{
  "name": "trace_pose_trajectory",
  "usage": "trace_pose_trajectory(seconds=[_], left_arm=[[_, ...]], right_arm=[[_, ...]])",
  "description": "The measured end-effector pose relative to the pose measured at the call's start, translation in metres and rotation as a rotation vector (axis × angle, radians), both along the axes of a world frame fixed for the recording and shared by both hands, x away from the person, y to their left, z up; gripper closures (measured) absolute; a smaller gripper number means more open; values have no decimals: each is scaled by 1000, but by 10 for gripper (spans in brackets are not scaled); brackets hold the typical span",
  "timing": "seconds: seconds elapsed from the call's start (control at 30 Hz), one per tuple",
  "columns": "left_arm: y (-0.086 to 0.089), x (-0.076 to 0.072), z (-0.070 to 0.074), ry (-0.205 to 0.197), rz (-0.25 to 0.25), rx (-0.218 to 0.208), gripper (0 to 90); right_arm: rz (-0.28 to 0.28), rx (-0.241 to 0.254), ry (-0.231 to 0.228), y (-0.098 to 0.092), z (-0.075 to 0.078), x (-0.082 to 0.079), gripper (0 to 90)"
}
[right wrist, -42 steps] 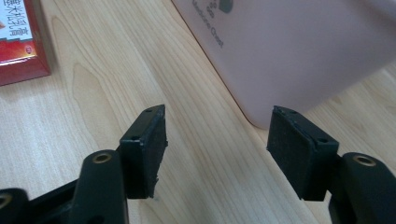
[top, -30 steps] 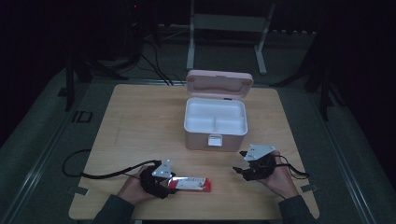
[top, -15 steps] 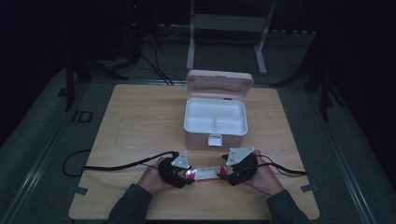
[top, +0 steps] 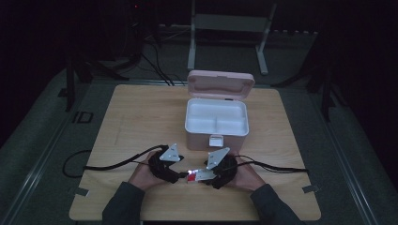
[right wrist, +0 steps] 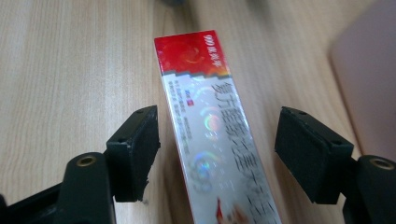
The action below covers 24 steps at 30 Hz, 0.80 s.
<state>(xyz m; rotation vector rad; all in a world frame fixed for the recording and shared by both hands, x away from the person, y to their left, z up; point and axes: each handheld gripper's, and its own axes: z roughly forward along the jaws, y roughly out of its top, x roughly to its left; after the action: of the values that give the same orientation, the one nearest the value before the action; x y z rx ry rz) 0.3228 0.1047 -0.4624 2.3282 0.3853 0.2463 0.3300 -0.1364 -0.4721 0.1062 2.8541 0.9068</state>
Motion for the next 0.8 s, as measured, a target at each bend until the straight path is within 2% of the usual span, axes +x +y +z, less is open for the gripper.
trace_pose_trajectory(seconds=[0.07,0.1,0.2,0.3,0.5,0.7,0.8], left_arm=[[1,0,2,-3,0,-3,349],[1,0,2,-5,2,-6,349],[3,1,5,-13,11,-3,349],[6,2,7,-17,26,-18,351],[18,4,10,-14,69,-45,353],[27,6,14,-18,81,-34,355],[31,8,14,-15,95,-45,355]], right_arm=[[12,-17,10,4,-3,1,370],[14,-24,14,5,-4,1,434],[-3,-31,13,0,-4,2,496],[-58,-40,14,-11,-3,3,502],[-190,-34,22,-61,-2,3,503],[-320,-43,11,-120,0,7,503],[-392,-49,10,-145,1,12,502]])
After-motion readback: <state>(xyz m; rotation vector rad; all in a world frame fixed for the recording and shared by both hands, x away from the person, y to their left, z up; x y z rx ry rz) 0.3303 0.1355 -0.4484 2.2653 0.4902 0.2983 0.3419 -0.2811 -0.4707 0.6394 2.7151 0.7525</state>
